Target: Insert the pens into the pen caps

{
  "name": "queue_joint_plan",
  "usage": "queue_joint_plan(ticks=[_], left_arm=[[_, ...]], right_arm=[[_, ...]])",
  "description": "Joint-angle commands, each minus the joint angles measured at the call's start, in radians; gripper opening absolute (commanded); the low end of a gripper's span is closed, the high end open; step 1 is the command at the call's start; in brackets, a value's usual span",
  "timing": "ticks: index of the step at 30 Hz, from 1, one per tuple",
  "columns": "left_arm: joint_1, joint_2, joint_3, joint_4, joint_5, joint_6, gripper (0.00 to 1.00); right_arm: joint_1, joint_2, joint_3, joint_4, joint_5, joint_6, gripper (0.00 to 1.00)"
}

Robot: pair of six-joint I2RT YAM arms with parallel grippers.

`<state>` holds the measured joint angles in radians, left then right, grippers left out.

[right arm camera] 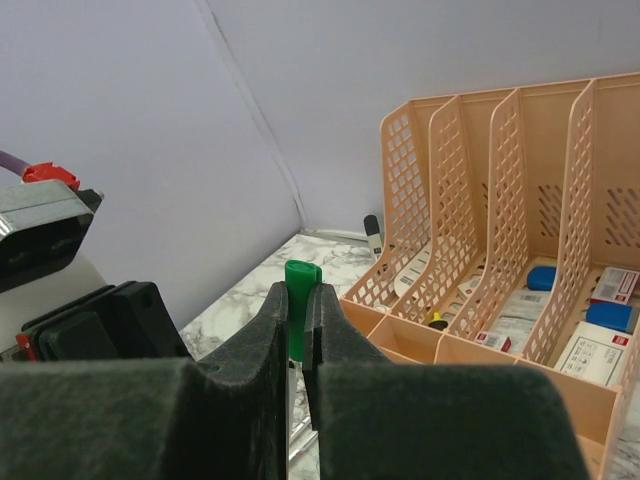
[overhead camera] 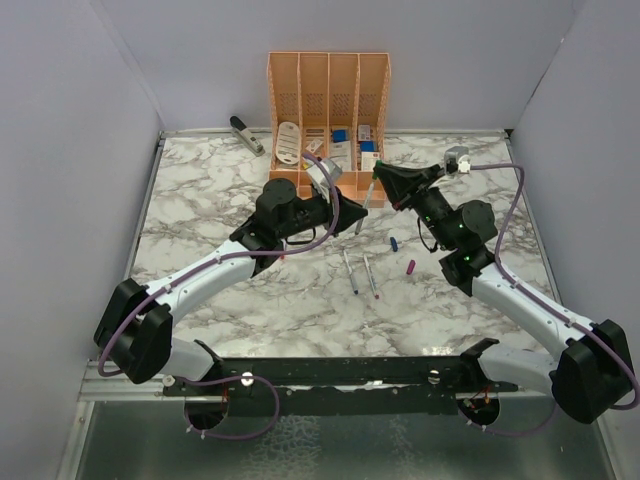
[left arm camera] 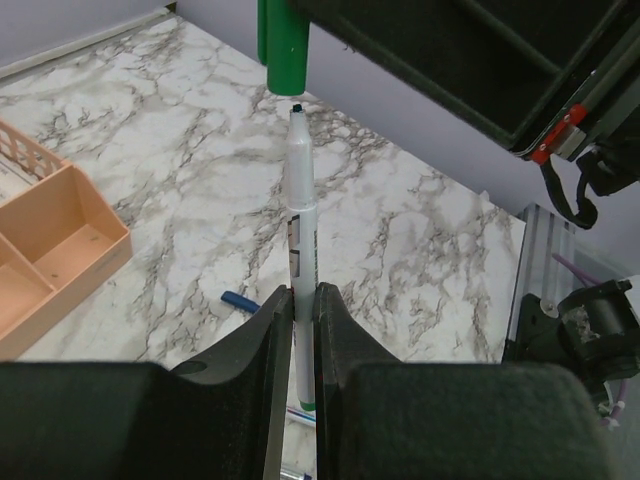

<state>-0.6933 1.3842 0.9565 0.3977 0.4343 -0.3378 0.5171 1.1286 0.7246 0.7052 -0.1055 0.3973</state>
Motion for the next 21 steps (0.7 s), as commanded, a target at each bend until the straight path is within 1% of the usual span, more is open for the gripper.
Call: queue_joint_plan(ticks=[1, 12, 21], left_arm=[[0.002, -0.005, -0.008, 0.075, 0.065, -0.035, 0.0], [0.002, -0.003, -0.009, 0.077, 0.06, -0.042, 0.0], [0.002, 0.012, -0.012, 0.075, 0.058, -0.074, 0.0]], right_arm=[[-0.001, 0.003, 0.009, 0.021, -0.057, 0.003, 0.01], [-0.001, -0.014, -0.002, 0.017, -0.032, 0.02, 0.01], [-0.001, -0.014, 0.03, 0.018, 0.005, -0.015, 0.01]])
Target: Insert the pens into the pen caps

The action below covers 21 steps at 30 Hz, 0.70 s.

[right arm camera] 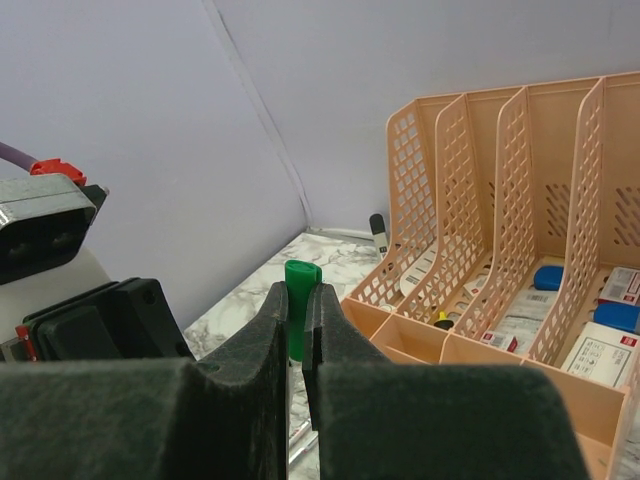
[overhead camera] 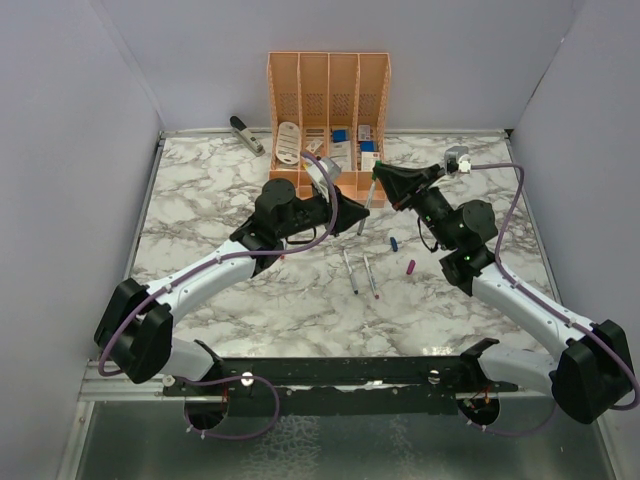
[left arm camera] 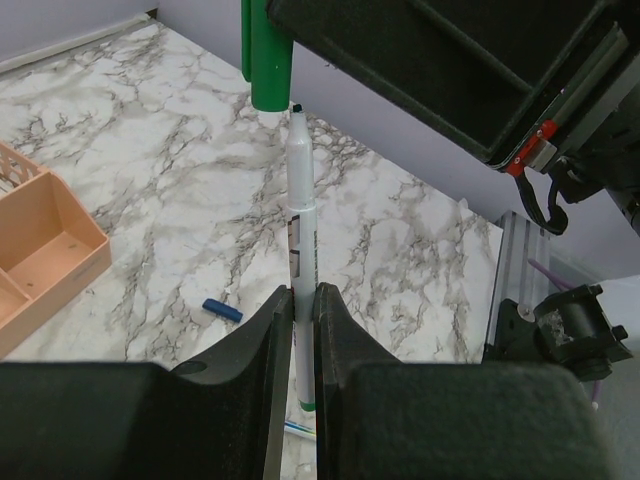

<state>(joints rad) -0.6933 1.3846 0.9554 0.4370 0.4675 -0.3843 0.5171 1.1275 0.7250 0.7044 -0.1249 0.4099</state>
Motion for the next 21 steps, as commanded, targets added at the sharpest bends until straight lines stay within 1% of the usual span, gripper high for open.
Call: queue_joint_plan(ticks=[1, 7, 21], left_arm=[[0.002, 0.012, -0.011, 0.035, 0.022, -0.03, 0.0], [0.002, 0.02, -0.011, 0.035, 0.016, -0.049, 0.0], [0.002, -0.006, -0.033, 0.035, -0.043, -0.046, 0.0]], right_arm=[[-0.002, -0.014, 0.032, 0.02, 0.025, -0.029, 0.01], [-0.002, -0.015, 0.033, 0.033, 0.052, -0.024, 0.01], [0.0, -0.048, 0.026, -0.075, 0.008, 0.027, 0.01]])
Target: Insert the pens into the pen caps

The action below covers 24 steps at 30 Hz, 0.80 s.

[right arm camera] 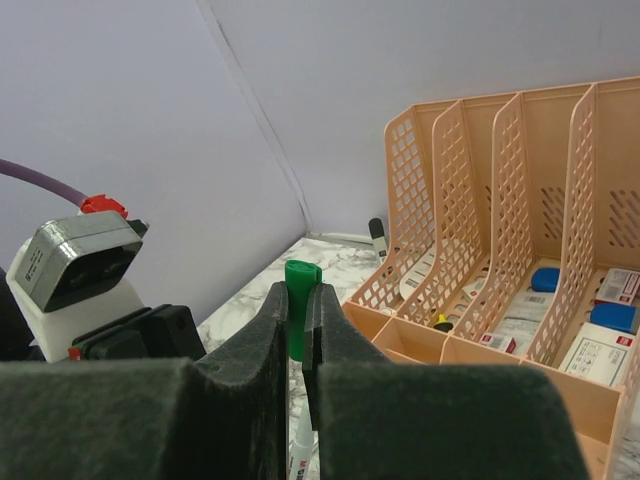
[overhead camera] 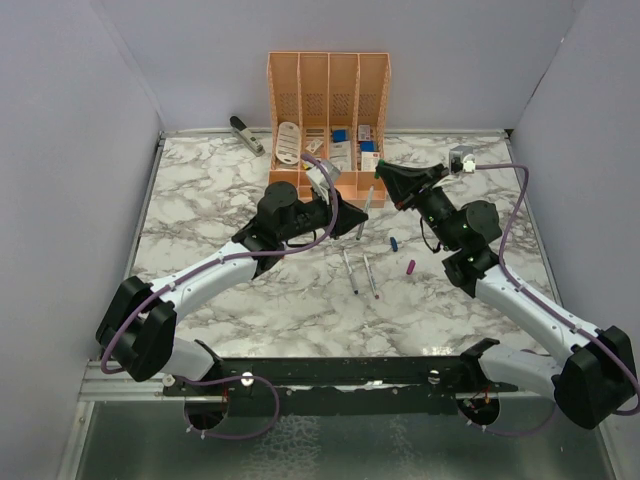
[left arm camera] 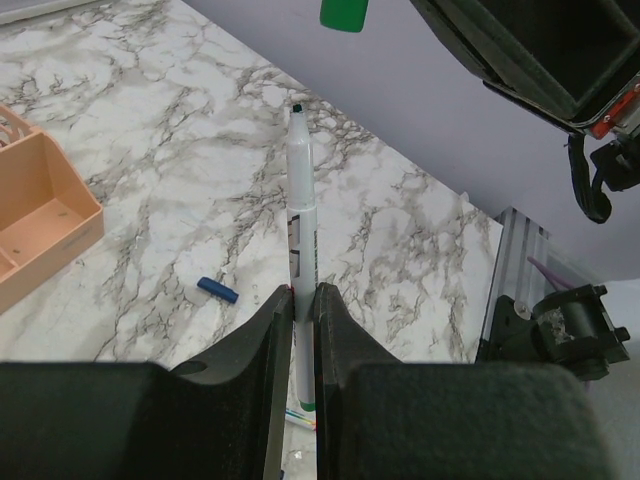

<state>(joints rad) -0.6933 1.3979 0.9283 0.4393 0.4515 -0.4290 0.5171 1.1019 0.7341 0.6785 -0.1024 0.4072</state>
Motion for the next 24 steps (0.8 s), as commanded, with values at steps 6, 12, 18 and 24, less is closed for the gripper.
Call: queue_joint_plan(ticks=[6, 12, 18, 24], left_arm=[[0.002, -0.015, 0.001, 0.033, -0.017, 0.003, 0.0], [0.002, -0.008, 0.005, 0.033, 0.005, 0.005, 0.0], [0.0, -0.016, 0.002, 0.035, 0.007, 0.014, 0.0], [0.0, -0.024, -0.003, 0.035, -0.005, 0.019, 0.0]], right_arm=[[0.0, -0.023, -0.004, -0.059, -0.015, 0.048, 0.01], [0.0, -0.01, -0.008, -0.044, -0.01, 0.049, 0.01], [0.0, 0.013, -0.001, -0.034, -0.014, 0.048, 0.01], [0.0, 0.021, 0.0, -0.047, -0.022, 0.048, 0.01]])
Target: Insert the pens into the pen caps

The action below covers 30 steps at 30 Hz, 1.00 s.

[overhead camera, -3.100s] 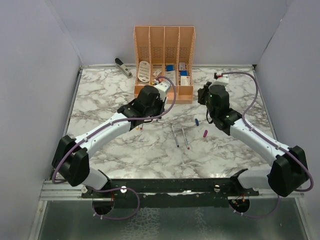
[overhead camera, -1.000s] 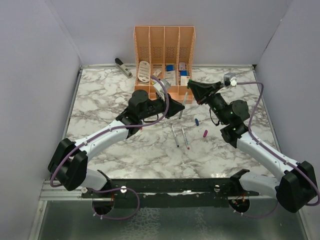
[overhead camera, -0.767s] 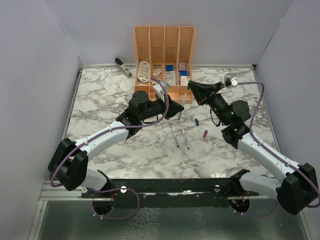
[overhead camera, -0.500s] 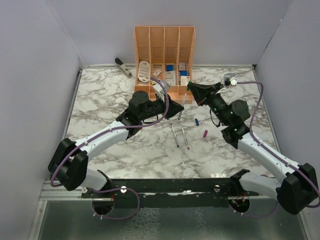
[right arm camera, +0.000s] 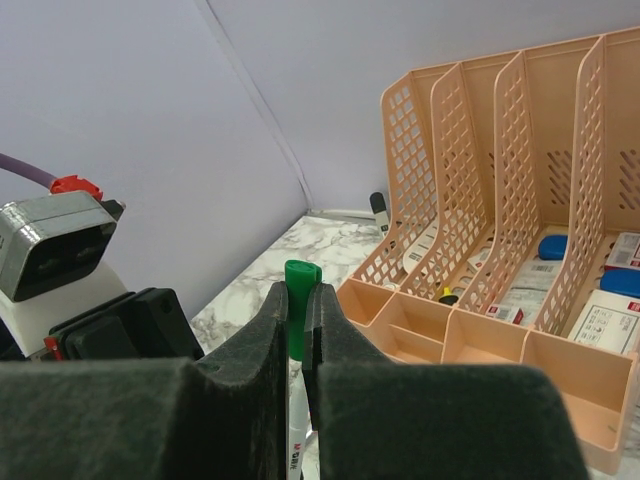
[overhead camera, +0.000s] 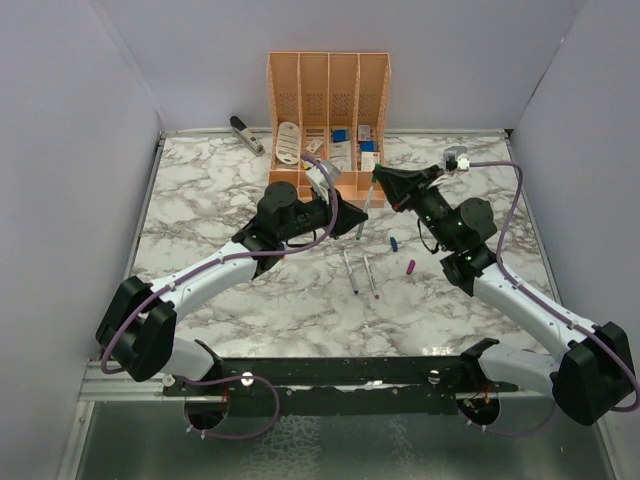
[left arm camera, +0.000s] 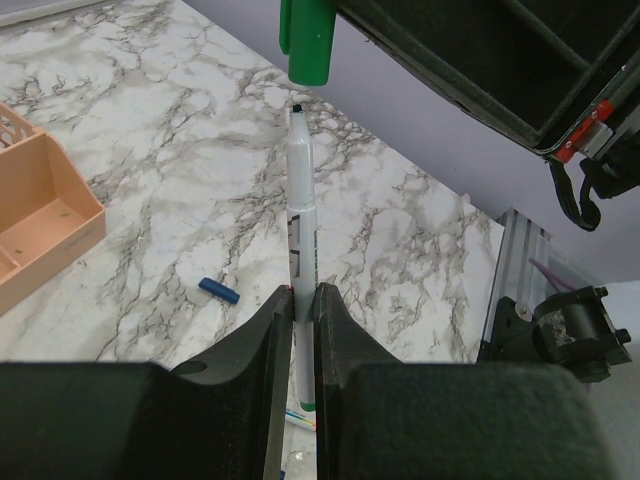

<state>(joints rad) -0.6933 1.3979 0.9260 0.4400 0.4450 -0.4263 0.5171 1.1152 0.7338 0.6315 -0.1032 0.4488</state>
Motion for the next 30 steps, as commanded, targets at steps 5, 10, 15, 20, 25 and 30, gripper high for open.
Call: queue_joint_plan(ticks=[5, 10, 15, 20, 25, 30], left_arm=[[0.0, -0.025, -0.001, 0.032, 0.0, 0.018, 0.0], [0.0, -0.022, 0.001, 0.032, -0.003, 0.018, 0.0], [0.0, -0.022, 0.001, 0.031, -0.006, 0.019, 0.0], [0.001, -0.02, 0.003, 0.033, -0.005, 0.019, 0.0], [0.0, -0.018, 0.002, 0.032, -0.004, 0.018, 0.0], [0.0, -0.024, -0.003, 0.034, -0.023, 0.02, 0.0]], right_arm=[[0.0, 0.005, -0.004, -0.006, -0.014, 0.007, 0.01], [0.0, 0.003, -0.002, -0.02, -0.012, 0.005, 0.01], [0.0, 0.001, -0.006, -0.037, -0.019, 0.006, 0.01], [-0.001, 0.001, -0.012, -0.056, -0.025, 0.008, 0.01], [0.0, 0.003, -0.015, -0.061, -0.034, 0.02, 0.01], [0.001, 0.012, -0.011, -0.077, -0.061, 0.038, 0.01]])
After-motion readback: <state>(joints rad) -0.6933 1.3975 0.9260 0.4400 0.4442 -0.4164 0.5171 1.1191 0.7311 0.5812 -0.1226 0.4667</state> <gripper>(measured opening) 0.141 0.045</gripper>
